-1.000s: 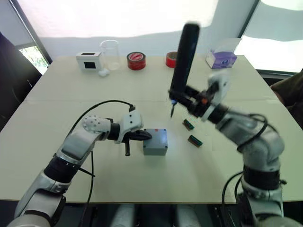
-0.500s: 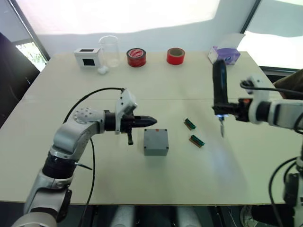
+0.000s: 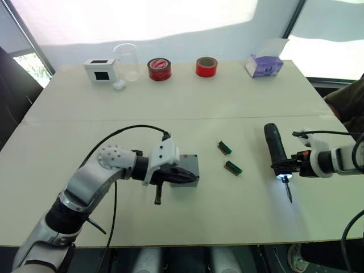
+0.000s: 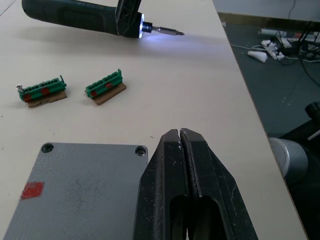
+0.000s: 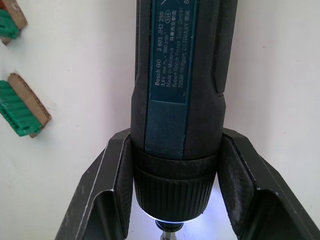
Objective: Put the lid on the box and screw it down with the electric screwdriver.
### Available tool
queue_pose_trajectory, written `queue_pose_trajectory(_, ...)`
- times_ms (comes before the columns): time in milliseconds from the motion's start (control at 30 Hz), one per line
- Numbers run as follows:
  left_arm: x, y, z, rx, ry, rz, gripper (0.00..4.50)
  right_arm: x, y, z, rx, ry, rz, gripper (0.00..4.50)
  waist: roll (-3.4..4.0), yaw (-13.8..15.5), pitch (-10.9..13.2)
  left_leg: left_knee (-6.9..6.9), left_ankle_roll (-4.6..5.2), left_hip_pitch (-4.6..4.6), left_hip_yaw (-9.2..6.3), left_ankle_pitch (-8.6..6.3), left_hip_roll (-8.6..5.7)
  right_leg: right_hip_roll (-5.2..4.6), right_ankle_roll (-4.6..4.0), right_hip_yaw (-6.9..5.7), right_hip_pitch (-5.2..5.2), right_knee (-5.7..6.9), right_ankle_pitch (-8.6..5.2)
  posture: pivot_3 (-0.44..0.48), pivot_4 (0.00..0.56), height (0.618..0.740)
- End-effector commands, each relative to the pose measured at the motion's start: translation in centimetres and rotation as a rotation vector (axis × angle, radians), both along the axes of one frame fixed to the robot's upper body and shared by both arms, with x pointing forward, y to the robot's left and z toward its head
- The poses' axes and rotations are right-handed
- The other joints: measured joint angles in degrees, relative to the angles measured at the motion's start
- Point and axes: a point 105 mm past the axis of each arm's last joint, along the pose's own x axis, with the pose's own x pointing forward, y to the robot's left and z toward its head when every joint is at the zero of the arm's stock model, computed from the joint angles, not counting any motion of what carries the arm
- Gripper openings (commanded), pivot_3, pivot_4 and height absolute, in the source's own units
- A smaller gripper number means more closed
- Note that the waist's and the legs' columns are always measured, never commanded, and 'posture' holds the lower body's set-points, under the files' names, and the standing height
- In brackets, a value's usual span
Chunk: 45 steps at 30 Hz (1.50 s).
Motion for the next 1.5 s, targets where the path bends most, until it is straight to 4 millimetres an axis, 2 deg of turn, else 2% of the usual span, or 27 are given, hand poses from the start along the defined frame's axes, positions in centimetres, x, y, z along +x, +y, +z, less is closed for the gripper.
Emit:
queue_pose_trajectory(33,0.0,-0.1,0.6,-0.010,-0.044,0.019,0.00,0.3,-0.8,0.8,-0.032,-0.045,-0.002,1.80,0.00,0.0,0.0,0.02,0.00,0.00,-0.01,0.00,0.00,0.01,0.01,-0.01,0.02,0.00,0.00,0.000,0.150,0.740)
queue_pose_trajectory(100,-0.1,-0.1,0.6,-0.014,-0.039,0.018,0.00,0.3,-1.0,0.6,-0.044,-0.040,0.003,1.80,-0.02,0.0,0.0,0.06,0.00,0.04,-0.02,0.00,0.00,0.02,0.02,-0.01,0.09,-0.01,0.01,0.000,0.150,0.740)
queue_pose_trajectory(167,-0.1,0.1,0.6,-0.013,-0.036,0.021,0.00,0.3,-1.4,0.2,-0.076,-0.035,0.000,2.81,-0.02,0.0,0.0,0.09,0.00,0.05,-0.03,0.00,0.00,0.03,0.03,-0.01,0.12,-0.01,0.02,0.000,0.150,0.740)
queue_pose_trajectory(200,0.0,0.2,0.7,-0.012,-0.037,0.023,0.00,0.3,-1.6,0.0,-0.098,-0.044,0.004,2.87,-0.03,0.0,0.0,0.09,0.00,0.07,-0.04,0.00,0.00,0.04,0.03,-0.02,0.15,-0.01,0.02,0.000,0.150,0.740)
queue_pose_trajectory(333,0.5,0.5,0.8,-0.007,-0.040,0.040,0.00,0.2,-2.2,-0.7,-0.184,-0.070,0.055,4.28,-0.06,0.3,0.0,0.22,0.01,0.12,-0.15,-0.01,0.00,0.09,0.04,-0.05,0.31,-0.02,0.02,0.000,0.150,0.740)
queue_pose_trajectory(367,0.7,0.6,0.8,-0.007,-0.040,0.044,0.00,0.1,-2.2,-0.9,-0.189,-0.068,0.060,4.46,-0.08,0.3,0.0,0.28,0.03,0.12,-0.16,-0.02,0.00,0.10,0.04,-0.06,0.33,-0.02,0.02,0.000,0.150,0.740)
queue_pose_trajectory(533,1.2,1.0,0.8,0.001,-0.045,0.054,0.00,0.0,-1.9,-1.1,-0.204,-0.076,0.088,4.46,-0.10,0.6,0.0,0.59,0.14,0.12,-0.21,-0.09,0.00,0.12,0.06,-0.07,0.51,-0.01,0.03,0.000,0.150,0.740)
queue_pose_trajectory(633,1.5,1.1,0.7,0.003,-0.046,0.061,0.00,0.6,-1.6,-0.2,-0.189,-0.136,0.103,4.46,-0.13,1.0,0.0,0.66,0.15,0.12,-0.21,-0.09,0.00,0.11,0.06,-0.05,0.54,-0.01,0.04,0.000,0.150,0.740)
queue_pose_trajectory(767,2.3,1.6,0.4,-0.001,-0.037,0.105,0.00,1.5,-1.1,1.9,-0.171,-0.225,0.118,4.46,-0.09,1.0,0.0,0.67,0.14,0.12,-0.19,-0.09,0.00,0.10,0.07,-0.03,0.50,0.00,0.04,0.000,0.150,0.740)
queue_pose_trajectory(833,3.2,2.3,0.8,-0.022,-0.035,0.156,0.00,2.3,-0.6,4.4,-0.199,-0.321,0.167,4.46,-0.02,1.0,0.1,0.66,0.14,0.10,-0.17,-0.09,0.01,0.10,0.08,-0.02,0.44,0.02,0.05,0.000,0.150,0.740)
queue_pose_trajectory(933,5.1,4.2,2.2,-0.076,-0.045,0.275,0.00,3.4,1.6,8.9,-0.213,-0.491,0.272,4.46,0.19,0.7,0.2,0.65,0.14,0.07,-0.13,-0.09,0.02,0.10,0.10,0.00,0.33,0.07,0.06,0.000,0.150,0.740)
queue_pose_trajectory(1000,5.8,5.2,2.6,-0.082,-0.055,0.327,0.00,3.5,3.6,10.4,-0.188,-0.575,0.363,4.46,0.13,0.7,0.3,0.62,0.14,0.06,-0.12,-0.09,0.05,0.11,0.12,-0.02,0.27,0.11,0.07,0.000,0.150,0.740)
queue_pose_trajectory(1067,6.1,6.0,2.1,-0.049,-0.051,0.358,0.00,3.0,6.6,11.1,-0.082,-0.657,0.488,4.46,0.02,0.7,0.3,0.56,0.14,0.06,-0.18,-0.10,0.12,0.19,0.12,-0.08,0.28,0.07,0.06,0.000,0.150,0.740)
queue_pose_trajectory(1100,6.3,6.5,1.1,0.009,-0.060,0.376,0.00,2.2,8.8,10.8,-0.028,-0.696,0.592,4.46,0.01,0.8,0.3,0.55,0.14,0.06,-0.19,-0.10,0.12,0.19,0.12,-0.07,0.29,0.07,0.06,0.000,0.150,0.740)
queue_pose_trajectory(1167,6.0,7.2,-1.5,0.114,-0.041,0.385,0.00,-0.6,13.9,6.8,0.012,-0.666,0.854,4.46,-0.04,1.2,0.3,0.55,0.14,0.05,-0.16,-0.10,0.08,0.14,0.13,-0.05,0.29,0.08,0.06,0.000,0.150,0.740)
queue_pose_trajectory(1200,5.8,7.3,-2.3,0.145,-0.037,0.385,0.00,-1.8,15.2,5.3,0.010,-0.644,0.934,4.46,-0.13,1.2,0.2,0.58,0.14,0.03,-0.16,-0.10,0.06,0.11,0.14,-0.05,0.31,0.07,0.07,0.000,0.150,0.740)
queue_pose_trajectory(1233,5.6,7.3,-2.8,0.169,-0.037,0.377,0.00,-2.7,16.0,3.8,-0.005,-0.619,1.000,4.46,-0.11,1.1,0.3,0.55,0.20,0.12,-0.18,-0.15,0.07,0.14,0.14,-0.03,0.39,0.06,0.07,0.000,0.150,0.740)
queue_pose_trajectory(1300,5.3,7.1,-3.3,0.188,-0.038,0.363,0.00,-3.7,16.6,2.2,-0.022,-0.600,1.059,4.46,-0.09,1.4,0.3,0.58,0.20,-0.03,-0.17,-0.14,0.05,0.12,0.14,-0.02,0.23,0.12,0.07,0.000,0.150,0.740)
queue_pose_trajectory(1500,5.0,5.5,-3.8,0.174,-0.025,0.315,0.00,-4.6,18.2,0.3,0.014,-0.586,1.097,4.46,-0.17,1.3,0.3,0.75,0.19,0.07,-0.17,-0.15,-0.10,-0.10,0.18,-0.05,0.43,0.06,0.12,0.000,0.150,0.740)
